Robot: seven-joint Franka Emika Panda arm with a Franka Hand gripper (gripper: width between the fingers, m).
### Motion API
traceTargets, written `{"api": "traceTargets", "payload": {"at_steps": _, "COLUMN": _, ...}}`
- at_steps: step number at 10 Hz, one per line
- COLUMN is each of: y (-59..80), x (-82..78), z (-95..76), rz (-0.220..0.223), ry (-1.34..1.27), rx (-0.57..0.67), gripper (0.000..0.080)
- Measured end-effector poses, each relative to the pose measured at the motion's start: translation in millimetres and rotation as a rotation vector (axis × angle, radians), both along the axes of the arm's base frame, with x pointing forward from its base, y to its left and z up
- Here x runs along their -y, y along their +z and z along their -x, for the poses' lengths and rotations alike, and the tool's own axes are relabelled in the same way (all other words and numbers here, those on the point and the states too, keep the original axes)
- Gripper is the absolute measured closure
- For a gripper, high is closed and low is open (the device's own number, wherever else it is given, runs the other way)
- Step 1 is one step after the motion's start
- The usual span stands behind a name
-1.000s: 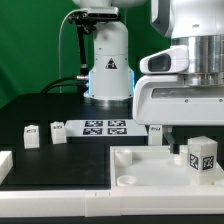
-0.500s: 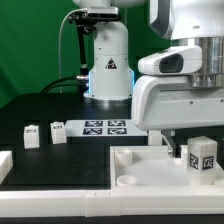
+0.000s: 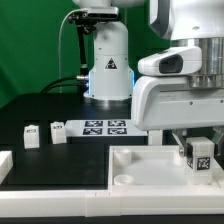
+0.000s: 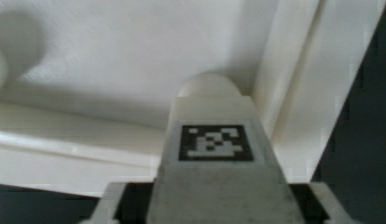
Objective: Assemble one leg
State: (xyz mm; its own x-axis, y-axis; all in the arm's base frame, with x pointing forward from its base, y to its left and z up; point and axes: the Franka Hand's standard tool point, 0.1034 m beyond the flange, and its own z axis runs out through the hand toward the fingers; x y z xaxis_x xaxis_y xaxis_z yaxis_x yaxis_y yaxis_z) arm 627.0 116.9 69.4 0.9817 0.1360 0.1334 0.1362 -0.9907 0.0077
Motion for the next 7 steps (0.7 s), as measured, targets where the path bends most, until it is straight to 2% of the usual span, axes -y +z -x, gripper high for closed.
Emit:
{"api": "traceTargets", "payload": {"at_steps": 2, "y": -0.2, "x": -0.1, "z": 0.1, "rz": -0.013, "ry": -0.088, "rx": -0.001, "gripper": 0.0508}}
{"api": "traceTargets", "payload": {"at_steps": 4, "y": -0.8, "x": -0.5, "z": 0.8, "rz": -0.069, "ry": -0.392, "rx": 0.004, "gripper": 0.0508}}
{"api": "traceTargets", "payload": {"at_steps": 7, "y": -0.9, "x": 14.6, "z": 4.1, "rz": -0.077, "ry": -0.702, "rx": 0.016, "gripper": 0.0503}}
